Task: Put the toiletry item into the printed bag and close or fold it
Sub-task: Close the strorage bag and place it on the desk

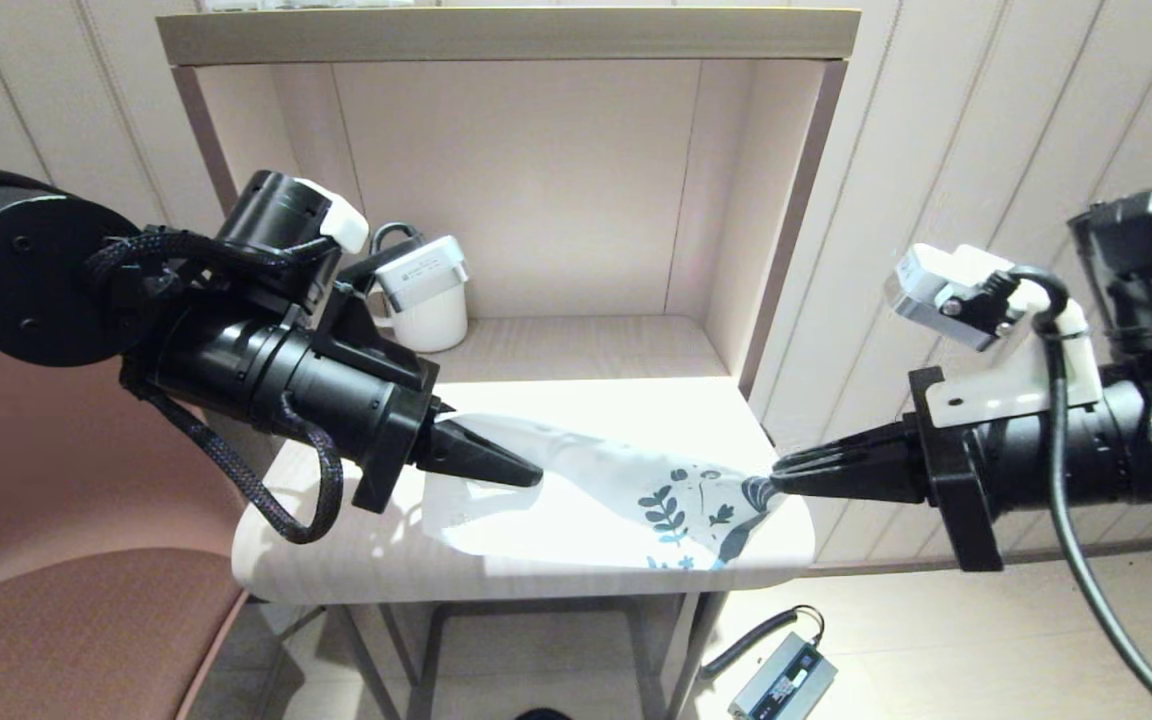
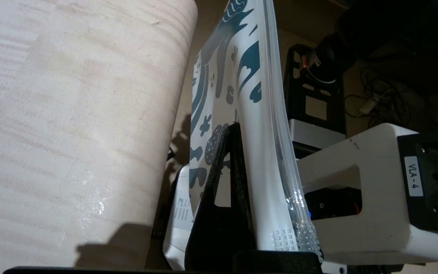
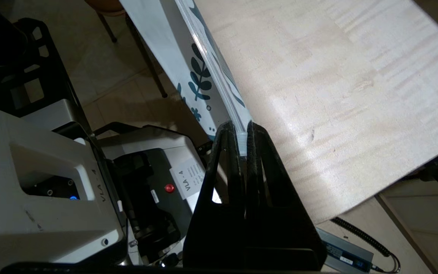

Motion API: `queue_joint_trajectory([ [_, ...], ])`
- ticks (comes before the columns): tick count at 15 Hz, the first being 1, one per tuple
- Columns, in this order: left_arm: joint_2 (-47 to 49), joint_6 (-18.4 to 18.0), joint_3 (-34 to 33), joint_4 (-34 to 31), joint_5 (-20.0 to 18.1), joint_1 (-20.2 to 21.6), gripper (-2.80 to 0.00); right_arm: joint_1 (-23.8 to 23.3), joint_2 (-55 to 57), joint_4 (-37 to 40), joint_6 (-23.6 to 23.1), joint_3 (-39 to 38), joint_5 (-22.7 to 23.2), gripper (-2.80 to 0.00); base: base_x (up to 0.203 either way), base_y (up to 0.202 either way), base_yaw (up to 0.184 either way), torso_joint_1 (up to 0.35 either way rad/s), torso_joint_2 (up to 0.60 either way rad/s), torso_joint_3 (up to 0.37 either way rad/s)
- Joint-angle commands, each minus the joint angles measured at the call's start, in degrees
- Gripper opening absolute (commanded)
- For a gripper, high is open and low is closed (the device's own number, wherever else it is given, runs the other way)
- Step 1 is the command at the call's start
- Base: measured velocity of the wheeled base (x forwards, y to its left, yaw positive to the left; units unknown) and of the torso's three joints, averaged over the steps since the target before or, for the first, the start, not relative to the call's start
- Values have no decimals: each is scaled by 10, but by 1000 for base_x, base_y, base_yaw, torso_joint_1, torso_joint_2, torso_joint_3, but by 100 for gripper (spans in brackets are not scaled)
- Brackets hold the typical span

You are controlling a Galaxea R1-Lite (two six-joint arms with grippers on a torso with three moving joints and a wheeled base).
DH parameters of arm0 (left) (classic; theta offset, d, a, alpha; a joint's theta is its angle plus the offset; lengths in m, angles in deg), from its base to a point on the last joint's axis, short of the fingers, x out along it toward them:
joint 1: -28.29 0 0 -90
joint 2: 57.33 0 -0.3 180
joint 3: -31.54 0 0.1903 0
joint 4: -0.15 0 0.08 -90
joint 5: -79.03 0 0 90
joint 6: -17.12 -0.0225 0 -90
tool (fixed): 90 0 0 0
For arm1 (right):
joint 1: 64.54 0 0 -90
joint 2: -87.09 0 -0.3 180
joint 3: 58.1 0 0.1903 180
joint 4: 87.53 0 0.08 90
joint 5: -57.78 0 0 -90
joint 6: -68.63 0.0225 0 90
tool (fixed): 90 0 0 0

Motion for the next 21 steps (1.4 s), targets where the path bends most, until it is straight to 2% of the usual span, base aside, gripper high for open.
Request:
queue_joint_trajectory([
  [1,0,-1,0,-2,-3,0,-280,-23,-18,0,-4,-18,7,-280,0,0,0,0,0,0],
  [4,0,-1,0,-3,-3,0,-280,-44,-27,-4,-5,-33,26,-280,0,0,0,0,0,0],
  [21,5,-2,-7,-1,-2,-13,-280,-37,-8,-42,-4,-38,27,-280,0,0,0,0,0,0],
])
